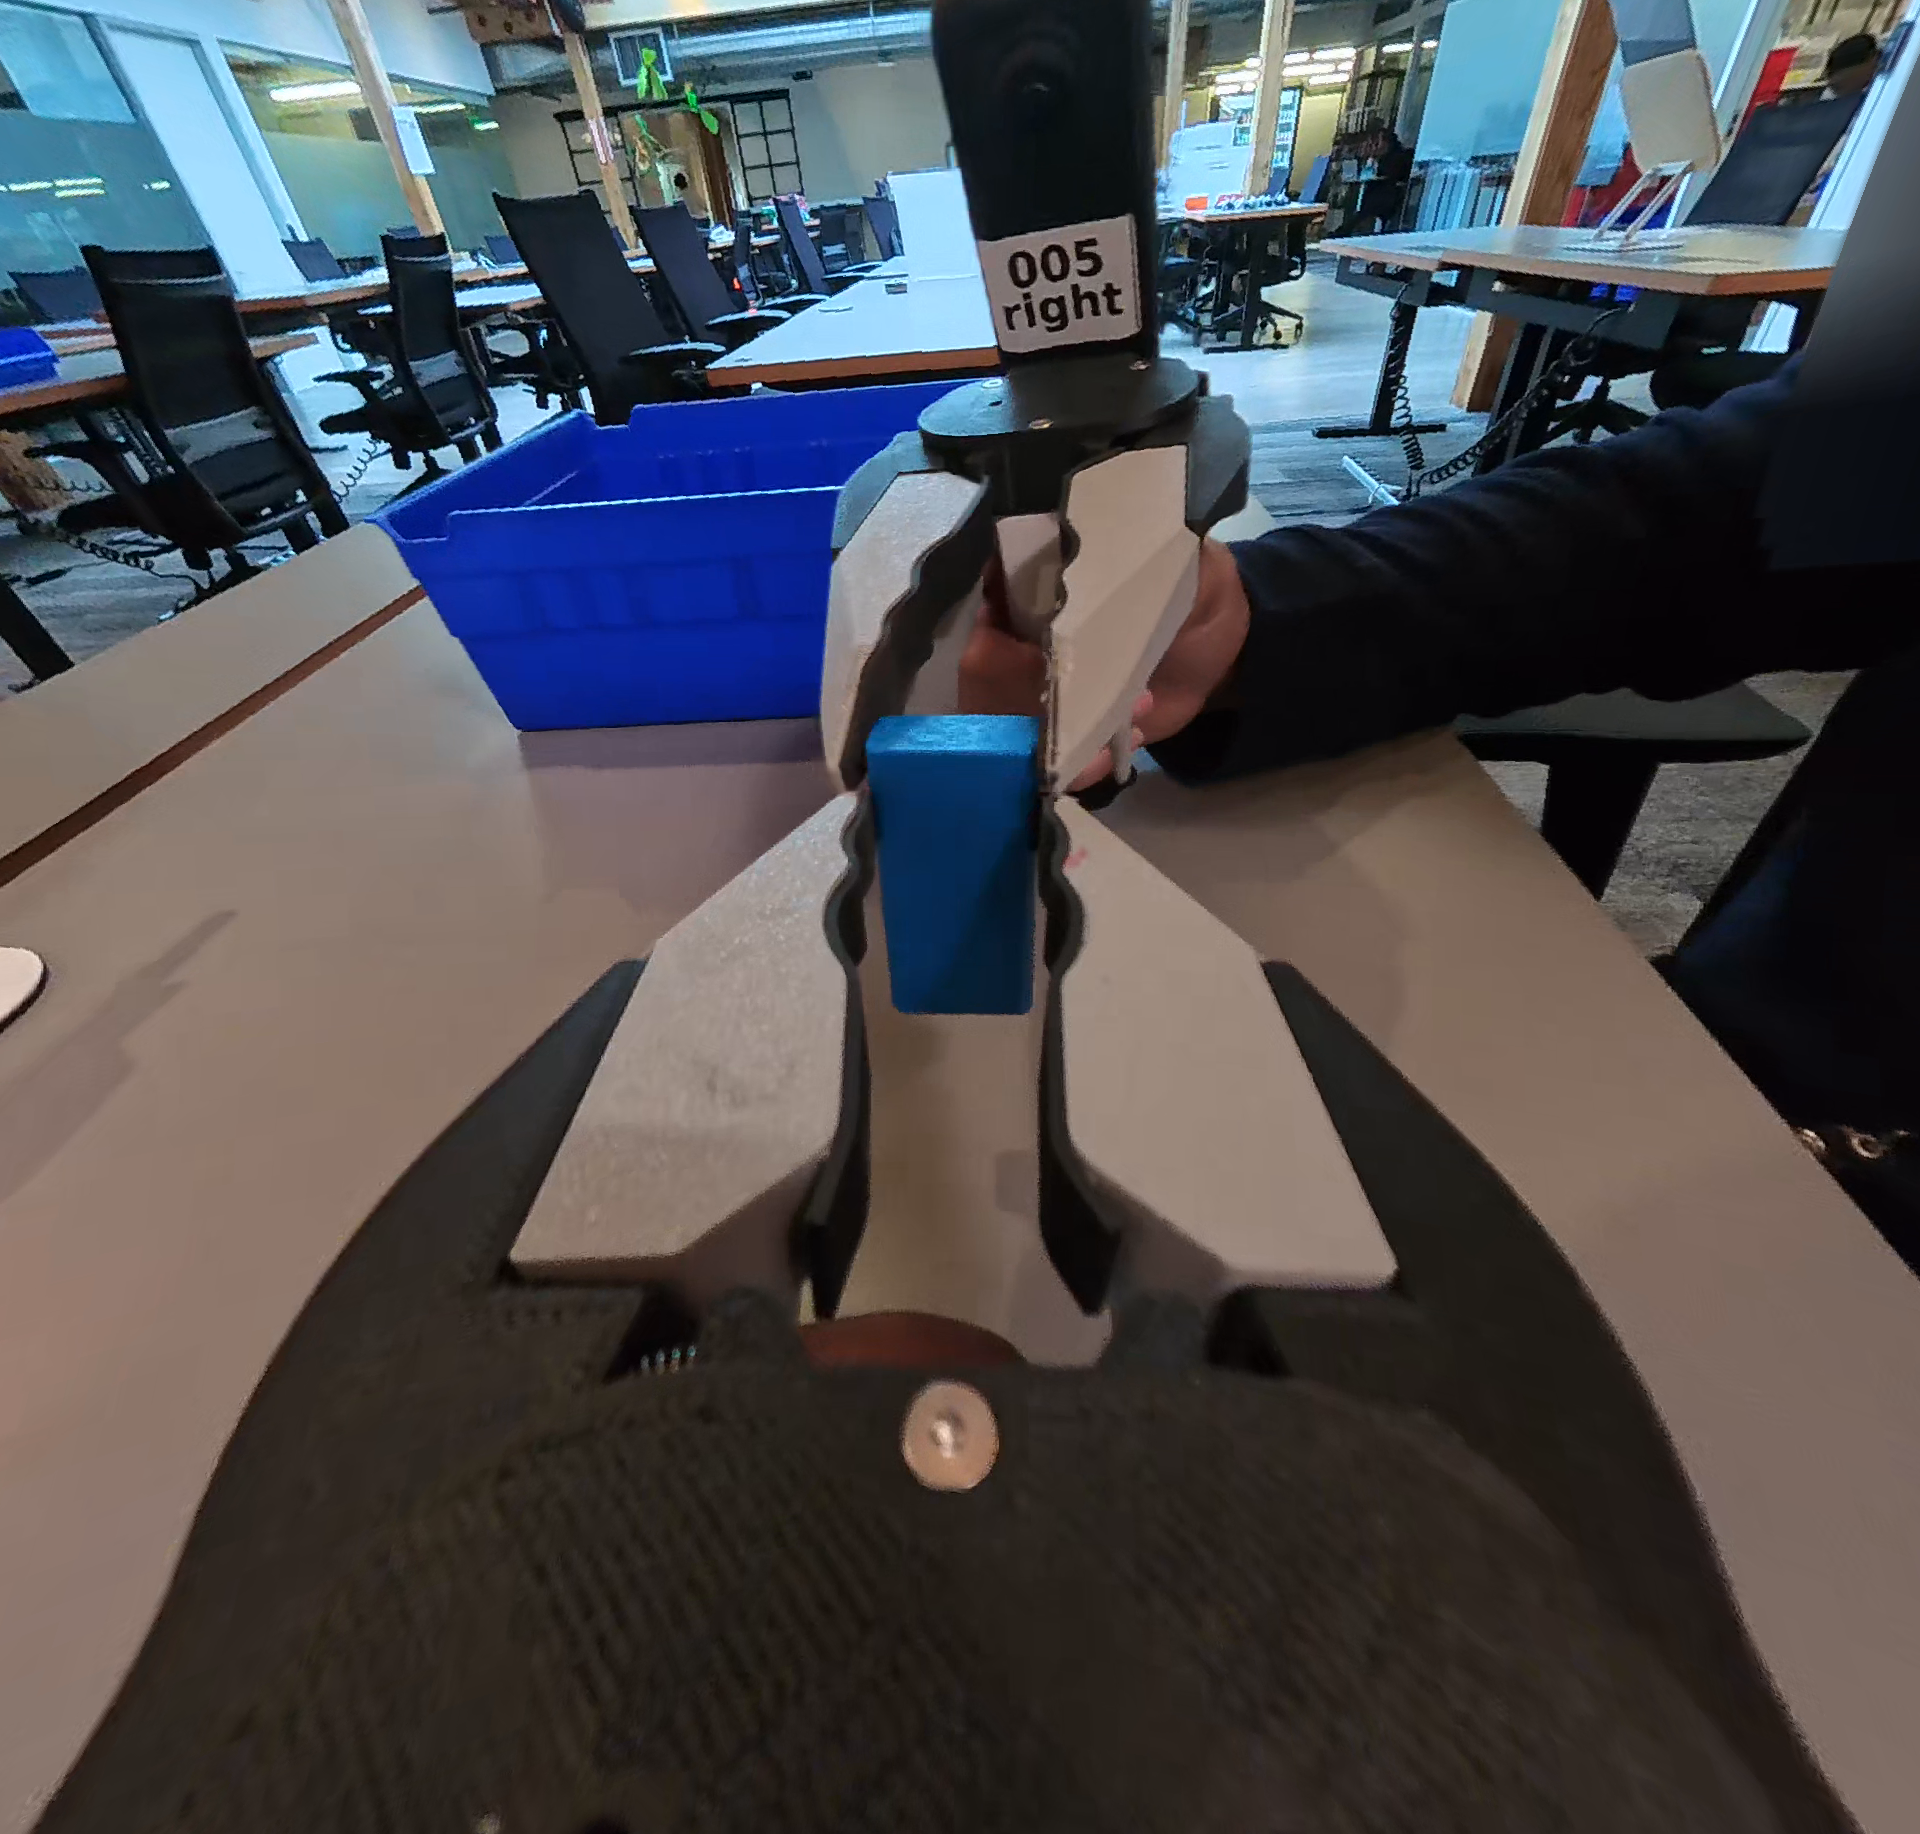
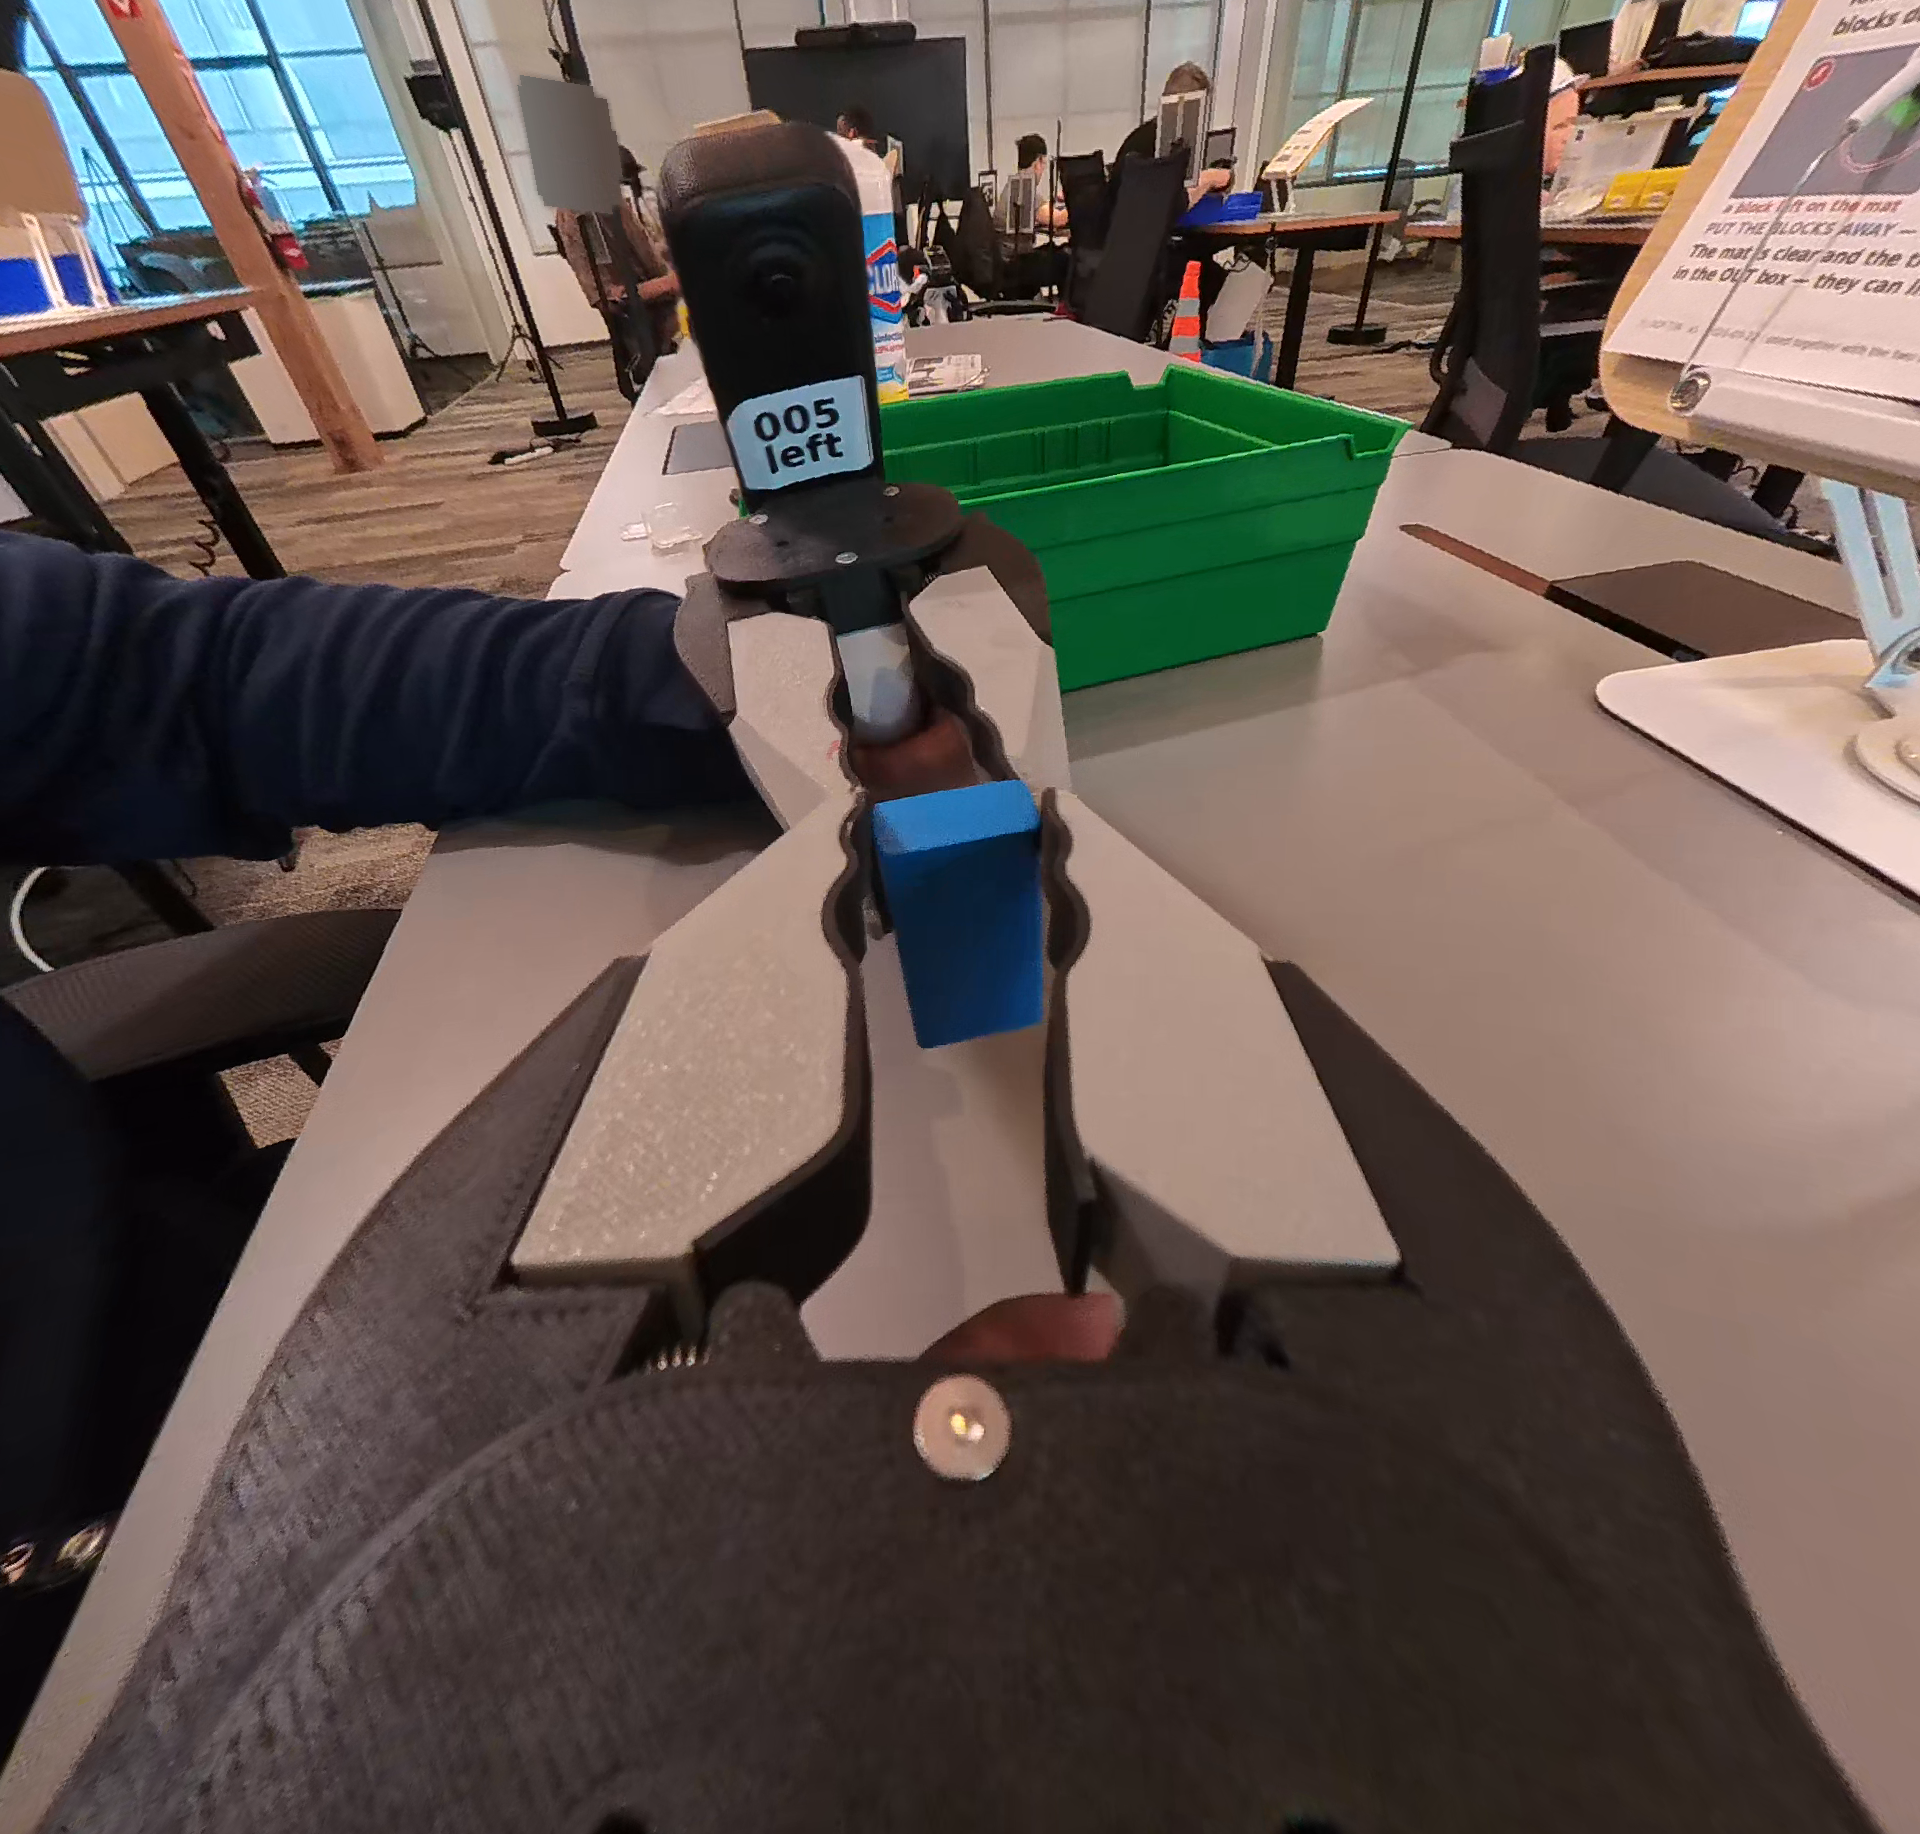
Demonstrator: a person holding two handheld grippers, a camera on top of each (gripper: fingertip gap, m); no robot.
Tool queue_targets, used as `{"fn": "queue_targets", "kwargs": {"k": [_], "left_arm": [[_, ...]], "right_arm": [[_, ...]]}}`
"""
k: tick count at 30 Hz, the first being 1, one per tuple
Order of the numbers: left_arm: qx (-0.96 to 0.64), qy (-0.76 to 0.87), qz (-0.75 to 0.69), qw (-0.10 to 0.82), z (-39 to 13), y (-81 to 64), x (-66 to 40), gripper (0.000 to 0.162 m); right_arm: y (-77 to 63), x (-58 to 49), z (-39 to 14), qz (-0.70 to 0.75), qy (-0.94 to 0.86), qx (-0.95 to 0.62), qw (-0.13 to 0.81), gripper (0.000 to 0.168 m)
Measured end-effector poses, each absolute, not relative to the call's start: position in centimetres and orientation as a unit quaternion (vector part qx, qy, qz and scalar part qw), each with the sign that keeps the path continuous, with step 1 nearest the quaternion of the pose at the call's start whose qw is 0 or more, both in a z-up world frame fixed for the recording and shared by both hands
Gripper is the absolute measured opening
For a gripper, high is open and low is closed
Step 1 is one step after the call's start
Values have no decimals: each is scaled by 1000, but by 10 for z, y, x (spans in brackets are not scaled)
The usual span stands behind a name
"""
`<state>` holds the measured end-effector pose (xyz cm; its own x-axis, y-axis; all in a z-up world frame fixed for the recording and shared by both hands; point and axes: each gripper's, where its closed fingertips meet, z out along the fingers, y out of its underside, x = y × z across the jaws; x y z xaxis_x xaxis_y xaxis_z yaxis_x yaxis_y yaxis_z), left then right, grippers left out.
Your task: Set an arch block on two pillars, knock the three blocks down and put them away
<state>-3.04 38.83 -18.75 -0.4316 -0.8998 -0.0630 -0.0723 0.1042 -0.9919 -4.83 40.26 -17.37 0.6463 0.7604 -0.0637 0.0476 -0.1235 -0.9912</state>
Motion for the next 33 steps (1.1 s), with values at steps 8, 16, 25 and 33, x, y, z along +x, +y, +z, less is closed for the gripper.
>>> {"fn": "queue_targets", "kwargs": {"k": [8,16,25,33], "left_arm": [[-405,632,-543,376,-190,395,-26,29],[-453,634,-503,373,-202,408,-22,49],[-536,633,-451,329,-227,425,-32,77],[-552,625,-457,311,-230,425,-39,77]], "right_arm": [[409,-43,-176,320,-277,-692,585,30],[421,-22,-181,281,-264,-710,589,30],[433,-11,-219,245,-292,-757,531,29],[432,-8,-227,244,-293,-773,507,30]]}}
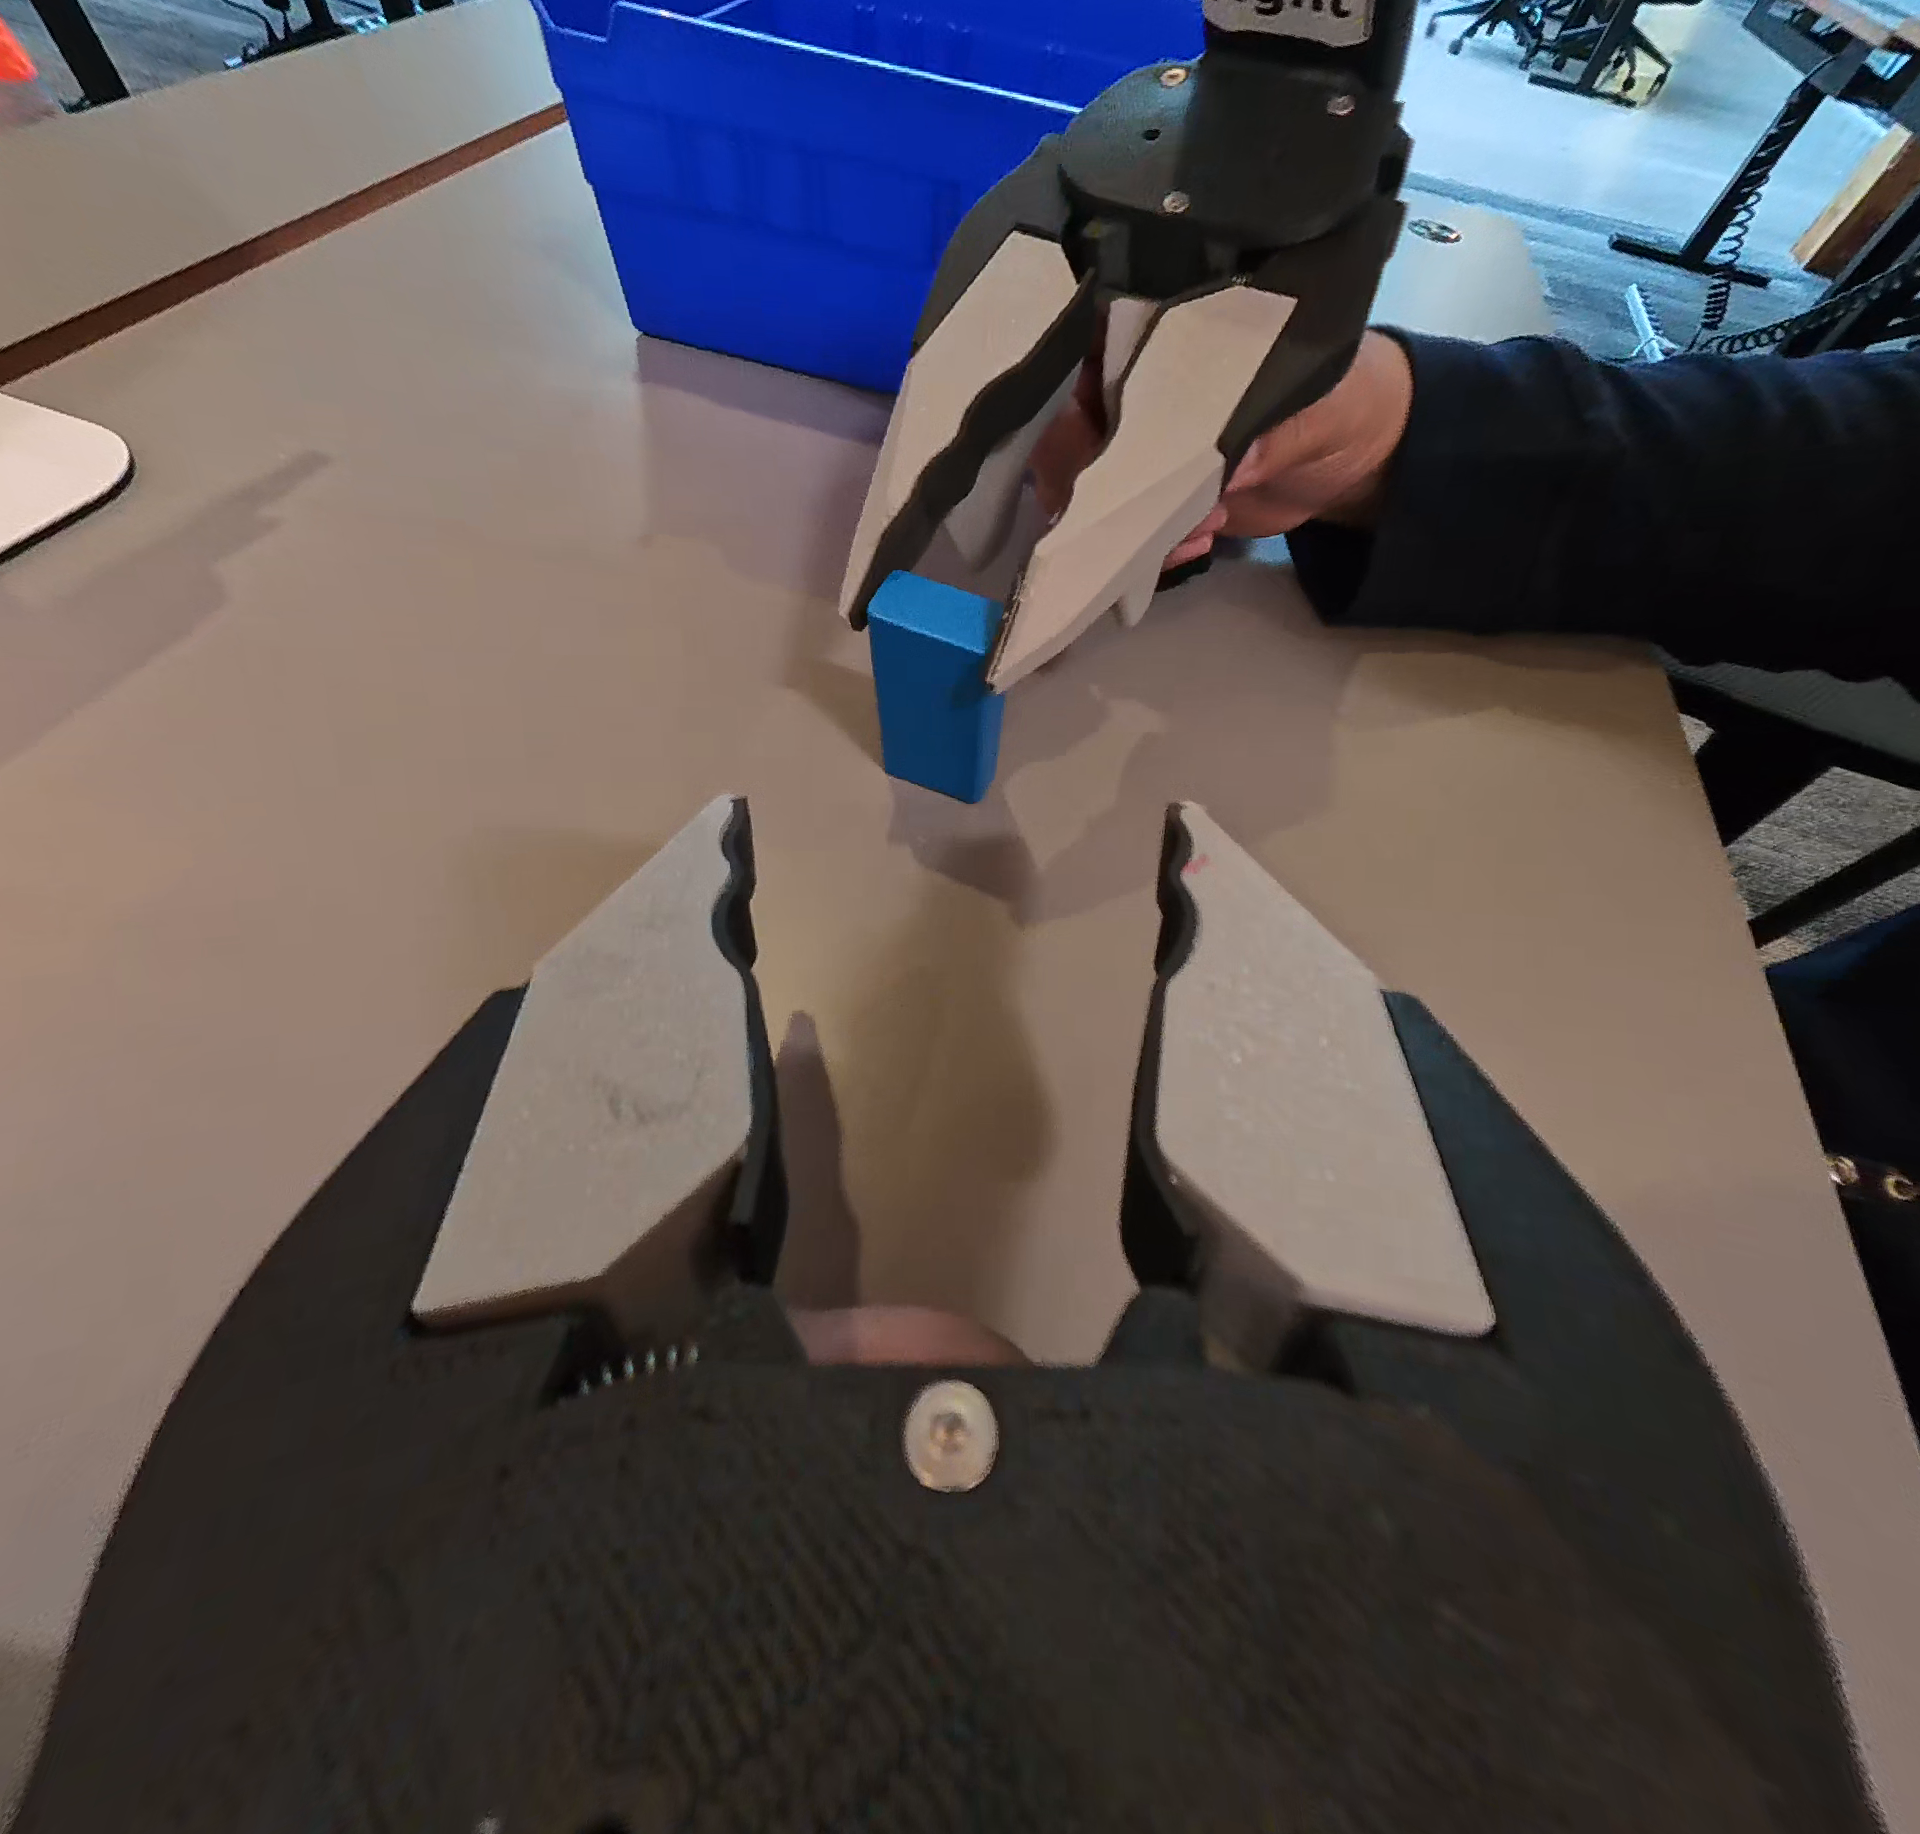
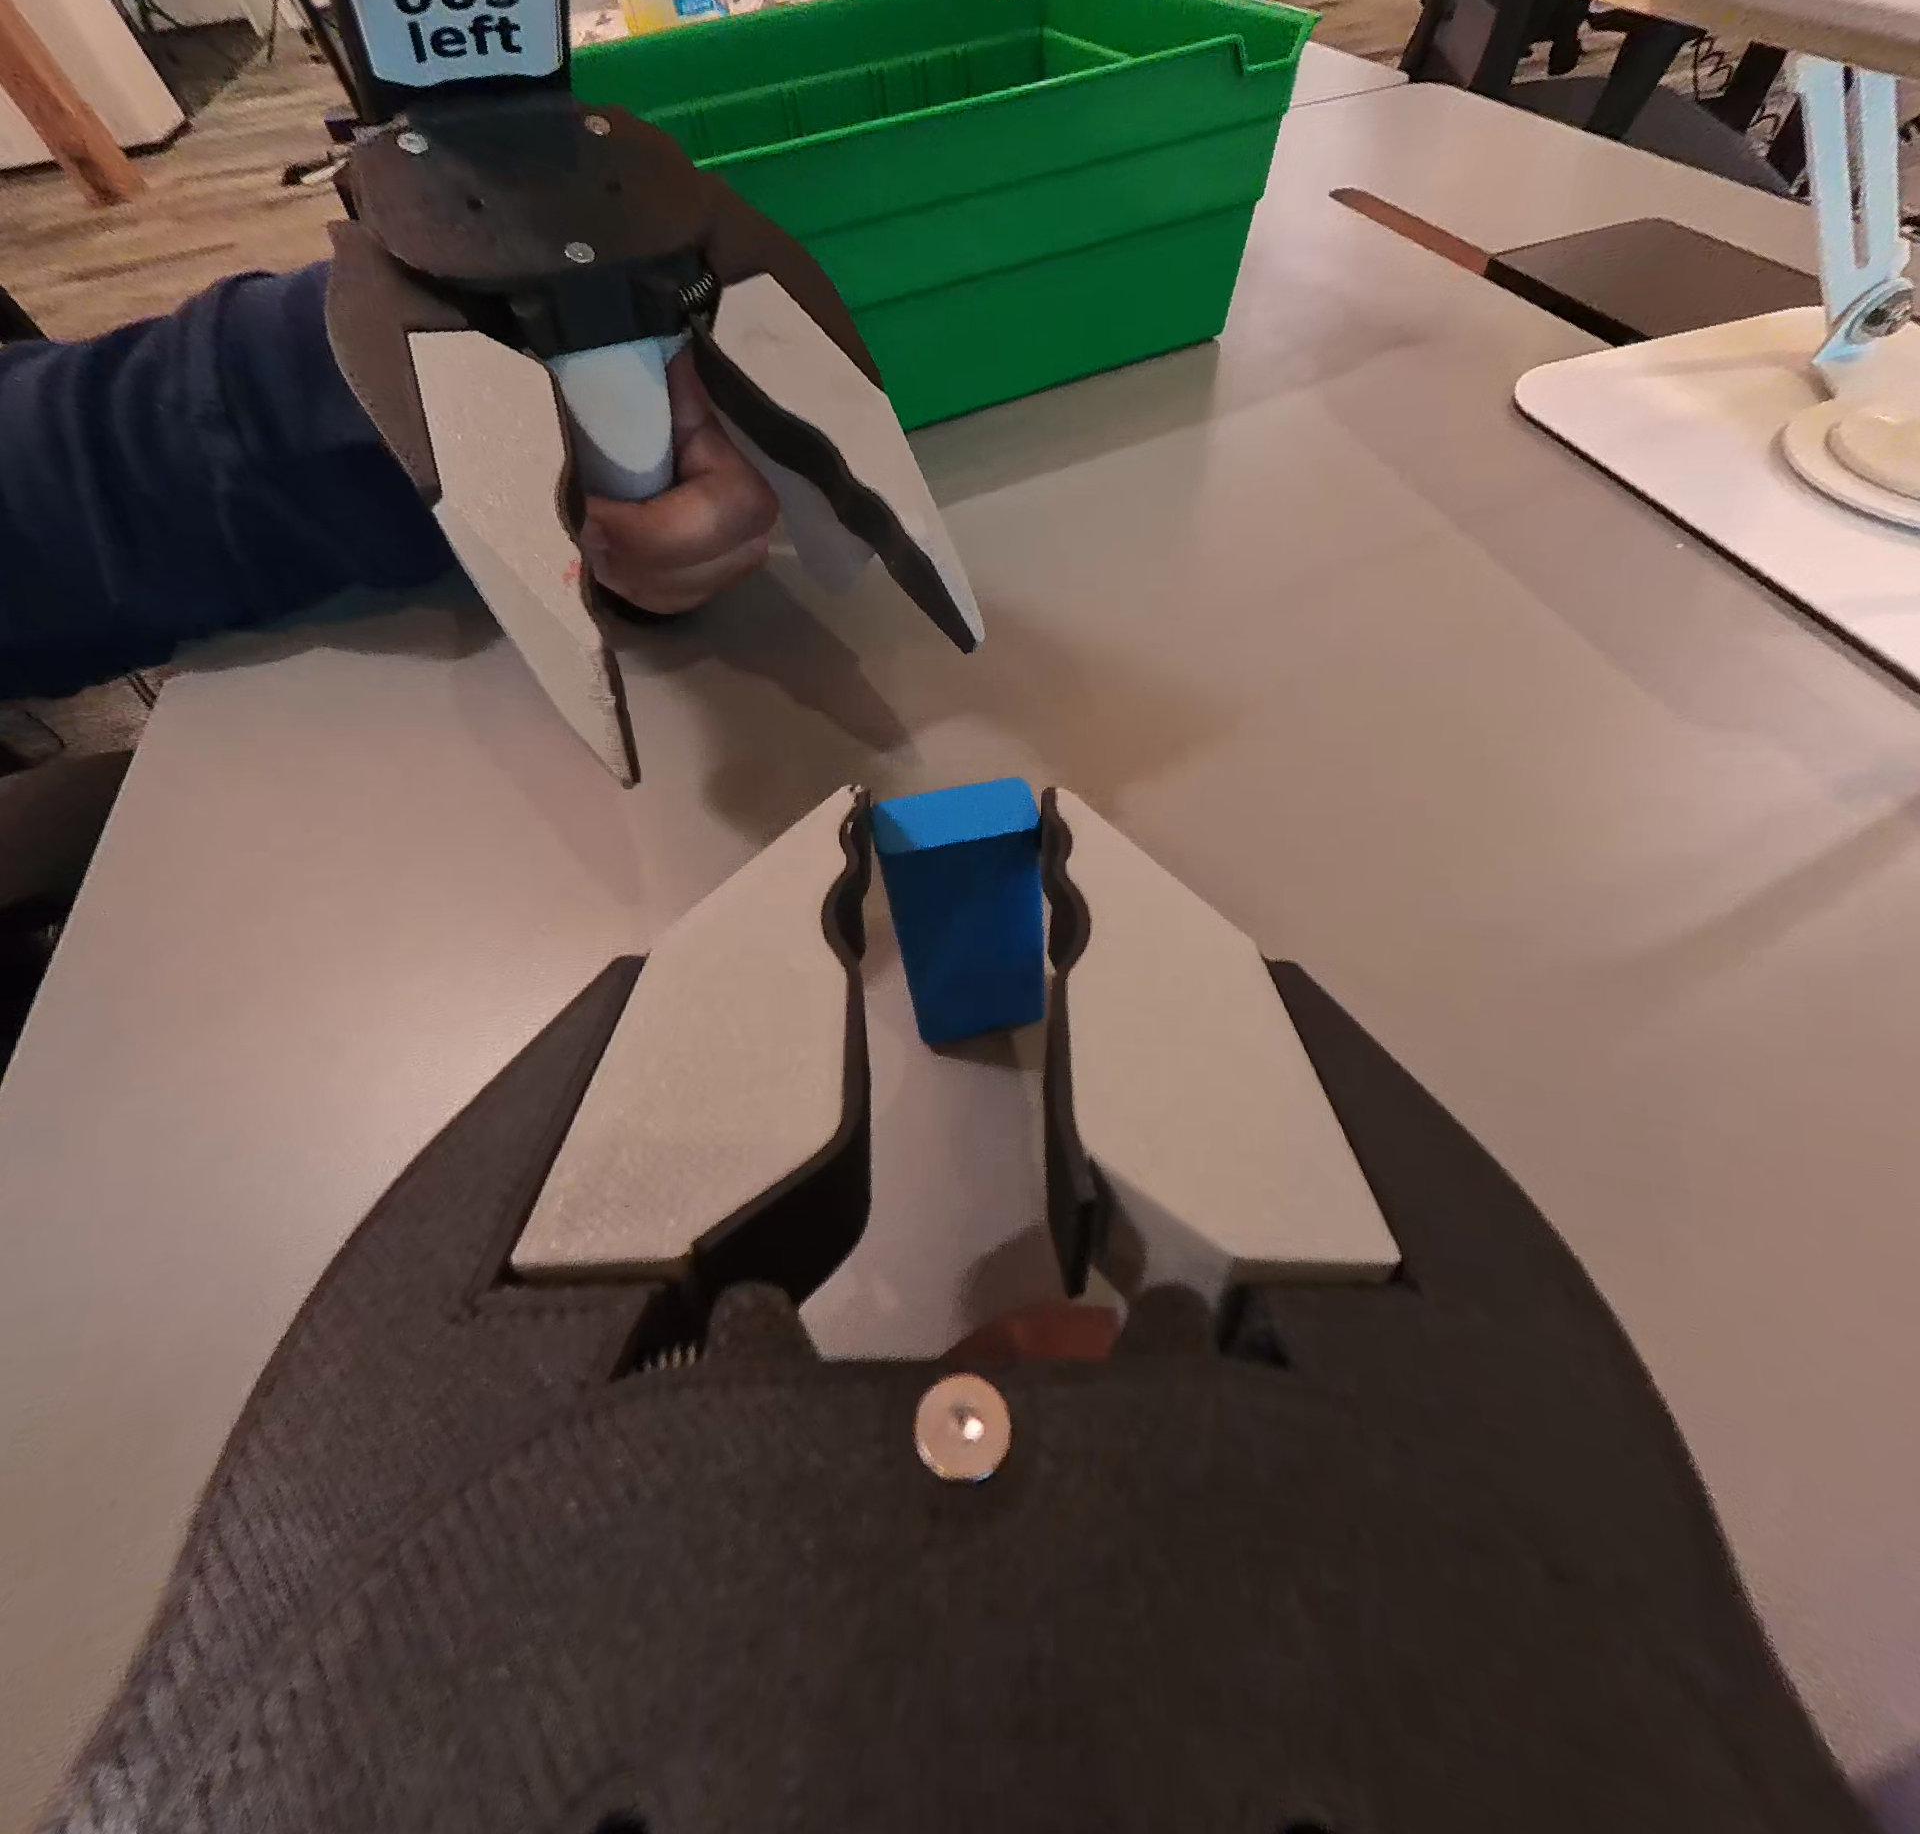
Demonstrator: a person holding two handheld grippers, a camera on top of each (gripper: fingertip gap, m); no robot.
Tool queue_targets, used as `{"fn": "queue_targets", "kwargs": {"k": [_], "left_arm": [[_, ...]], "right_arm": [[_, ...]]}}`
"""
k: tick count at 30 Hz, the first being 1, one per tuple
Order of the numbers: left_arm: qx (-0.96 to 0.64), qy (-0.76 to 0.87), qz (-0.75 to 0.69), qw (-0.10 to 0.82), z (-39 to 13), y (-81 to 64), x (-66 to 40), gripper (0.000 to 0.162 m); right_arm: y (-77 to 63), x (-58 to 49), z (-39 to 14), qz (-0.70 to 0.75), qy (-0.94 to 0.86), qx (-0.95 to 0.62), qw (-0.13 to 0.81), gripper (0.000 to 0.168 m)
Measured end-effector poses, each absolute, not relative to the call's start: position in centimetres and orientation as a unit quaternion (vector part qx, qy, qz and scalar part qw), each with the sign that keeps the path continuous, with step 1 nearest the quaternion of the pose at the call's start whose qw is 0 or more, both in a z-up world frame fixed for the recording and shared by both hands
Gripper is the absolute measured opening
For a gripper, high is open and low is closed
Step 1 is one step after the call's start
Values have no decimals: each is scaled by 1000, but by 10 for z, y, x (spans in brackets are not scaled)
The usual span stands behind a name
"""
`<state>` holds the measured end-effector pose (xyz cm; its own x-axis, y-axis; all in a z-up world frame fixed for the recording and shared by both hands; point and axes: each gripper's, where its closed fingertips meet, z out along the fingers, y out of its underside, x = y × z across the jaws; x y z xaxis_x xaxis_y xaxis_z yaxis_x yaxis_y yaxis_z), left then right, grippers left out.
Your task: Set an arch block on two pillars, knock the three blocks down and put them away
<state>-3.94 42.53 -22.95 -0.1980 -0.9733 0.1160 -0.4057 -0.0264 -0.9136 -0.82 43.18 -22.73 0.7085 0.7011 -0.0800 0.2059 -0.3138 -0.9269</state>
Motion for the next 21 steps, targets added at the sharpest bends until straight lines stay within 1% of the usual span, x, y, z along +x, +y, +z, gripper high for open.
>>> {"fn": "queue_targets", "kwargs": {"k": [6,10,17,18,19,20,21], "left_arm": [[-556,632,-446,304,-234,423,-39,77],[-560,634,-435,308,-236,424,-38,77],[-572,644,-399,315,-245,427,-35,75],[-581,643,-386,316,-248,429,-34,70],[-587,646,-374,314,-252,430,-32,58],[-588,653,-368,306,-255,427,-31,38],[-585,659,-368,295,-258,421,-30,28]], "right_arm": [[430,-5,-226,248,-287,-773,510,32],[430,-2,-227,226,-286,-778,511,41],[426,3,-216,209,-271,-777,529,44],[425,5,-214,203,-266,-777,534,43],[424,8,-212,196,-260,-778,537,42],[422,11,-211,185,-253,-782,539,39],[422,16,-212,170,-243,-789,539,31]]}}
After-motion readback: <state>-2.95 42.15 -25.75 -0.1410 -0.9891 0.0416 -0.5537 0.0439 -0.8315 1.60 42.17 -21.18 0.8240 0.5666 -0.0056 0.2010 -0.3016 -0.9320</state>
